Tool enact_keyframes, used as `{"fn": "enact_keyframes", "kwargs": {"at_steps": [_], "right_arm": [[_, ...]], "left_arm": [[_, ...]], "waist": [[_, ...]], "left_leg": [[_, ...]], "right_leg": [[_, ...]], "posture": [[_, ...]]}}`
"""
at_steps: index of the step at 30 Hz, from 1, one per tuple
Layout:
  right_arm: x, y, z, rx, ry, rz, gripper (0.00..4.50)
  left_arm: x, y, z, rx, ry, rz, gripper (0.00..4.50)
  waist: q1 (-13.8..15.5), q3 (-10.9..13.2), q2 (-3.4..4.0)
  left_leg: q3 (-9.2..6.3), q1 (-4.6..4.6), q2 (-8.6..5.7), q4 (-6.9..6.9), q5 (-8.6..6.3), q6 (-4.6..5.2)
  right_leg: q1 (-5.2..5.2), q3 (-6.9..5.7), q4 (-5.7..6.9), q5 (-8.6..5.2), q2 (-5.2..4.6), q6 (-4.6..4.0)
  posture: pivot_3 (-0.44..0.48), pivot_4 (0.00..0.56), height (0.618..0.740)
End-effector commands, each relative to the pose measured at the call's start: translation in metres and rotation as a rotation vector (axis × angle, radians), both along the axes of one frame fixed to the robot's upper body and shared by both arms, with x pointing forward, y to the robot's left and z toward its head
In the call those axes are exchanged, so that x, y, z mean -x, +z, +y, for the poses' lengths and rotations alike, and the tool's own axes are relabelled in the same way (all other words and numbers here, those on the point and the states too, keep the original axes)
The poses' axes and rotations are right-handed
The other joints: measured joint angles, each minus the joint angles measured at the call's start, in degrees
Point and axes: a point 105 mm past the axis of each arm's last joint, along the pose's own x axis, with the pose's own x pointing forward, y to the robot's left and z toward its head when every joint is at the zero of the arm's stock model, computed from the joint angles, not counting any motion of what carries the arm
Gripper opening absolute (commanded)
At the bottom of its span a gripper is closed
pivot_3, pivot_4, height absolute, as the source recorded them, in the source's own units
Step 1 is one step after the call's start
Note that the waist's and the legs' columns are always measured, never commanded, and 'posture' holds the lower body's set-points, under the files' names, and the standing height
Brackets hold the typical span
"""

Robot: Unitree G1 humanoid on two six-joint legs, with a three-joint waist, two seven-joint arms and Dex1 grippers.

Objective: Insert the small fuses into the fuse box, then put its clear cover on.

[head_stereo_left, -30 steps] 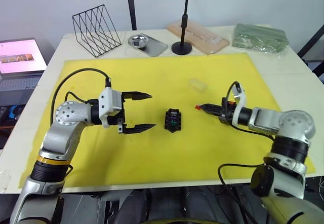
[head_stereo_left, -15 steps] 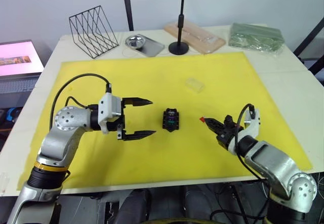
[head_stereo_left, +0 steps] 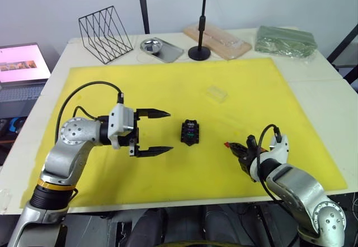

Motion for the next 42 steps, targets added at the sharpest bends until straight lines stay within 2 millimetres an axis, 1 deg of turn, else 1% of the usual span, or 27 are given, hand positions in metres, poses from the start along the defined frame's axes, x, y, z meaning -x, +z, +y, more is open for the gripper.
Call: {"fn": "enact_keyframes", "kwargs": {"at_steps": [1,5,6,9,11,14,16,17,18,19,21,22,23,25,26,29,30,31,32,34,35,36,40,42], "right_arm": [[0.004,-0.010,-0.004,-0.023,0.019,0.012,0.06],[0.005,-0.021,-0.012,-0.027,0.029,0.021,0.06],[0.006,-0.022,-0.014,-0.027,0.034,0.022,0.25],[0.007,-0.028,-0.018,-0.022,0.045,0.032,0.97],[0.010,-0.031,-0.024,-0.012,0.052,0.030,1.69],[0.018,-0.032,-0.035,0.021,0.083,0.021,2.59],[0.023,-0.030,-0.039,0.037,0.111,0.008,3.26],[0.025,-0.028,-0.040,0.055,0.142,0.000,3.26],[0.028,-0.027,-0.041,0.076,0.171,-0.002,3.62],[0.029,-0.020,-0.039,0.112,0.208,-0.021,3.72],[0.028,-0.010,-0.036,0.159,0.252,-0.054,4.29],[0.027,-0.001,-0.039,0.196,0.314,-0.091,4.48],[0.027,0.004,-0.041,0.218,0.358,-0.112,4.48],[0.027,0.021,-0.050,0.259,0.502,-0.154,4.48],[0.028,0.036,-0.051,0.295,0.630,-0.175,4.48],[0.030,0.069,-0.050,0.390,0.936,-0.208,4.48],[0.027,0.078,-0.048,0.401,0.995,-0.235,4.48],[0.020,0.084,-0.047,0.441,1.048,-0.273,4.48],[0.015,0.086,-0.047,0.467,1.083,-0.300,4.48],[0.003,0.092,-0.041,0.553,1.216,-0.389,4.48],[-0.006,0.093,-0.038,0.597,1.271,-0.421,4.48],[-0.013,0.094,-0.034,0.646,1.338,-0.454,4.48],[-0.031,0.093,-0.022,0.786,1.598,-0.525,4.48],[-0.038,0.092,-0.022,0.825,1.687,-0.538,4.48]], "left_arm": [[0.003,0.007,0.001,0.005,-0.001,-0.032,4.50],[0.005,0.006,0.001,0.004,0.002,-0.030,4.50],[0.005,0.005,0.001,0.004,0.002,-0.029,4.50],[0.005,0.004,0.001,0.003,0.003,-0.028,4.50],[0.005,0.005,0.001,0.004,0.004,-0.030,4.50],[0.004,0.005,0.001,0.005,0.002,-0.032,4.50],[0.004,0.005,0.000,0.006,0.000,-0.032,4.50],[0.003,0.005,0.000,0.007,-0.001,-0.033,4.50],[0.003,0.005,-0.001,0.008,-0.001,-0.033,4.50],[0.002,0.005,-0.001,0.010,-0.001,-0.034,4.50],[0.002,0.005,-0.001,0.012,-0.002,-0.035,4.50],[0.002,0.005,-0.002,0.014,-0.003,-0.036,4.50],[0.002,0.005,-0.003,0.015,-0.003,-0.036,4.50],[0.002,0.004,-0.004,0.017,-0.006,-0.037,4.50],[0.002,0.004,-0.004,0.018,-0.009,-0.035,4.50],[0.003,0.003,-0.006,0.021,-0.020,-0.033,4.50],[0.003,0.002,-0.007,0.023,-0.023,-0.033,4.50],[0.002,0.002,-0.007,0.024,-0.026,-0.033,4.50],[0.002,0.002,-0.008,0.024,-0.028,-0.033,4.50],[0.002,0.001,-0.009,0.025,-0.034,-0.033,4.50],[0.002,0.000,-0.010,0.026,-0.037,-0.032,4.50],[0.002,0.000,-0.011,0.026,-0.041,-0.033,4.50],[0.002,-0.001,-0.013,0.027,-0.046,-0.034,4.50],[0.003,-0.002,-0.013,0.026,-0.050,-0.034,4.50]], "waist": [[0.10,0.00,0.00],[0.22,-0.01,-0.02],[0.23,-0.01,-0.03],[0.39,-0.02,-0.03],[0.60,-0.03,-0.05],[1.57,-0.03,-0.05],[1.96,-0.05,-0.08],[2.34,-0.09,-0.14],[2.95,-0.08,-0.13],[3.16,-0.08,-0.13],[3.21,-0.08,-0.17],[3.18,-0.08,-0.17],[3.14,-0.06,-0.13],[3.07,-0.01,-0.04],[2.98,0.01,-0.07],[2.59,0.17,0.18],[2.22,0.23,0.36],[2.01,0.26,0.32],[1.60,0.28,0.29],[1.34,0.31,0.23],[1.22,0.34,0.28],[0.96,0.38,0.32],[0.36,0.45,0.24],[0.20,0.47,0.19]], "left_leg": [[-0.01,0.00,0.00,0.00,0.00,0.00],[-0.06,0.04,0.00,0.02,0.00,0.00],[-0.08,0.06,0.00,0.02,0.00,0.00],[-0.10,0.09,0.00,0.03,0.00,0.00],[-0.14,0.10,0.00,0.06,0.00,0.00],[-0.15,0.22,0.00,0.06,-0.02,0.03],[-0.18,0.32,-0.03,0.08,-0.03,0.06],[-0.19,0.35,-0.03,0.09,-0.04,0.06],[-0.20,0.42,-0.03,0.09,-0.04,0.07],[-0.17,0.47,-0.03,0.09,-0.04,0.06],[-0.18,0.47,-0.05,0.12,-0.04,0.06],[-0.19,0.47,-0.04,0.12,-0.04,0.06],[-0.19,0.47,-0.04,0.11,-0.04,0.06],[-0.12,0.46,-0.07,0.15,-0.04,0.07],[-0.07,0.43,-0.08,0.19,-0.05,0.08],[0.07,0.39,-0.03,0.29,-0.09,0.14],[0.15,0.40,0.04,0.30,-0.10,0.17],[0.25,0.34,0.05,0.28,-0.10,0.17],[0.23,0.32,0.14,0.27,-0.12,0.20],[0.16,0.19,0.21,0.25,-0.15,0.24],[0.17,0.14,0.21,0.25,-0.16,0.24],[0.19,0.05,0.20,0.27,-0.16,0.23],[0.32,-0.20,0.14,0.27,-0.15,0.20],[0.32,-0.24,0.11,0.26,-0.14,0.20]], "right_leg": [[0.01,0.00,0.00,0.00,0.00,0.00],[0.13,-0.02,-0.04,0.00,0.02,-0.01],[0.17,-0.03,-0.06,0.00,0.02,-0.01],[0.26,-0.04,-0.12,-0.01,0.03,-0.01],[0.31,-0.07,-0.14,-0.01,0.03,-0.01],[0.51,-0.10,-0.24,-0.05,0.03,0.01],[0.75,-0.18,-0.36,-0.11,0.02,-0.02],[0.79,-0.18,-0.37,-0.14,0.02,-0.06],[0.84,-0.14,-0.40,-0.17,0.00,-0.14],[0.88,-0.11,-0.40,-0.19,-0.02,-0.15],[0.91,-0.12,-0.41,-0.20,-0.03,-0.16],[0.92,-0.13,-0.41,-0.20,-0.03,-0.16],[0.91,-0.12,-0.41,-0.20,-0.03,-0.15],[0.91,-0.10,-0.43,-0.21,-0.06,-0.15],[0.91,-0.10,-0.45,-0.21,-0.07,-0.15],[0.87,-0.12,-0.44,-0.21,-0.06,-0.16],[0.82,-0.11,-0.42,-0.20,-0.04,-0.17],[0.78,-0.15,-0.42,-0.20,-0.01,-0.17],[0.77,-0.22,-0.44,-0.19,0.08,-0.16],[0.67,-0.31,-0.45,-0.20,0.16,-0.12],[0.60,-0.34,-0.44,-0.13,0.17,0.07],[0.51,-0.33,-0.44,-0.12,0.16,0.08],[0.13,-0.24,-0.32,-0.10,0.04,0.11],[0.07,-0.24,-0.31,-0.09,0.01,0.11]], "posture": [[0.000,0.150,0.740],[0.000,0.150,0.740],[0.000,0.150,0.740],[0.000,0.150,0.740],[0.000,0.150,0.740],[0.000,0.150,0.740],[0.000,0.150,0.740],[0.000,0.150,0.740],[0.000,0.150,0.740],[0.000,0.150,0.740],[0.000,0.150,0.740],[0.000,0.150,0.740],[0.000,0.150,0.740],[0.000,0.150,0.740],[0.000,0.150,0.740],[0.000,0.150,0.740],[0.000,0.150,0.740],[0.000,0.150,0.740],[0.000,0.150,0.740],[0.000,0.150,0.740],[0.000,0.150,0.740],[0.000,0.150,0.740],[0.000,0.150,0.740],[0.000,0.150,0.740]]}}
